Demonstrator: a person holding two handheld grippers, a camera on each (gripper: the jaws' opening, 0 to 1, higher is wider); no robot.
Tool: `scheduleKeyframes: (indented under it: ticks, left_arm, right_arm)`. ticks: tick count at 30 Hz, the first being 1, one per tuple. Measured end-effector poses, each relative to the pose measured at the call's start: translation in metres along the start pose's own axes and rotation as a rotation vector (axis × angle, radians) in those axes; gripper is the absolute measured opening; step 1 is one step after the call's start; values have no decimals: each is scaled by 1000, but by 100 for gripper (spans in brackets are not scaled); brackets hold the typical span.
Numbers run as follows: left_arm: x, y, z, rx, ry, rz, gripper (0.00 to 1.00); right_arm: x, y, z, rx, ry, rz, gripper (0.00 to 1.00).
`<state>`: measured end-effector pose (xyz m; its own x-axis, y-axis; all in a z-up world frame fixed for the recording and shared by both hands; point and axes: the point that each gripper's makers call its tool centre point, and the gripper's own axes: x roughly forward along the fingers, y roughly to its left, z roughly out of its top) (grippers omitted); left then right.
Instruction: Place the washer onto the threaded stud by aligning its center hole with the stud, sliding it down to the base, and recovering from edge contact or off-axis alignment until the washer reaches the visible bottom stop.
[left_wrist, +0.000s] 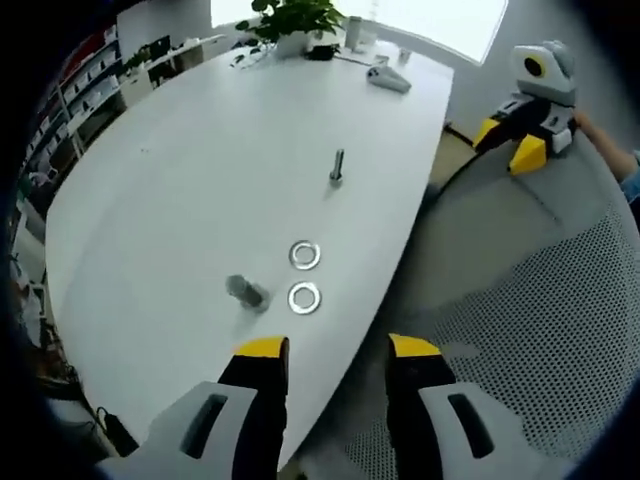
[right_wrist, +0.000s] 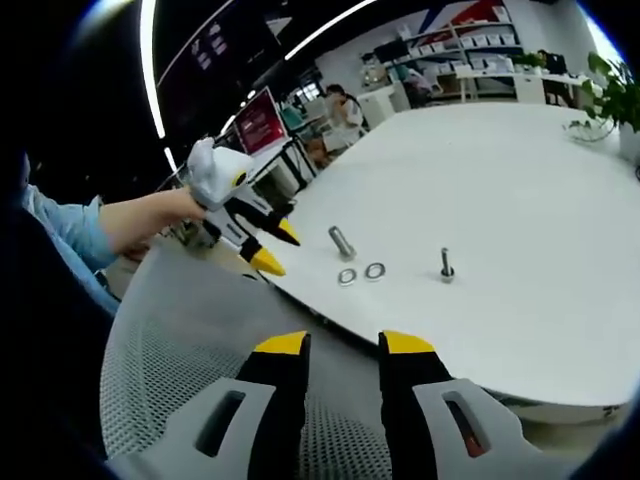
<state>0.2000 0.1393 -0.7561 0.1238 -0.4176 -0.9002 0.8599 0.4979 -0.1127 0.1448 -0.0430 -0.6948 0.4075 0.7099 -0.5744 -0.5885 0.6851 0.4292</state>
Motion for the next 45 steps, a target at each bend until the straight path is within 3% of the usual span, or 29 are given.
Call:
scheduleKeyframes:
  ticks: [9,16,19,24,28,34,39,42,45]
  left_arm:
    - [13,0,-2,42,45,-16,34]
    - [32,7,1,5,45,-32,32]
    - [42,15,1,74,77,0,28]
    - [58,15,4,38,95,-12,33]
    - [72,18,1,98,130,4,30]
    - [81,19,-1,112,157,6,32]
    - [84,21,1,117,154,12,34]
    - [87,21,3,90,145,1,38]
    - [89,27,5,139,142,22,35]
  right_arm:
    - [0,1,1,7,-9,1,30]
    - [0,0,3,11,-18,-5,30]
    - [0,0,4,11,-21,-4,30]
    - [-1,0,6,18,-39,4,30]
    - [-1,-1,8,26,-54,1,30]
    - [0,0,10,20,-60,10,30]
    - [-1,-1,11,26,-65,8,30]
    - [-4,-5,16,54,-116,-20,30]
    - [-4,-6,16,59,-113,-22,30]
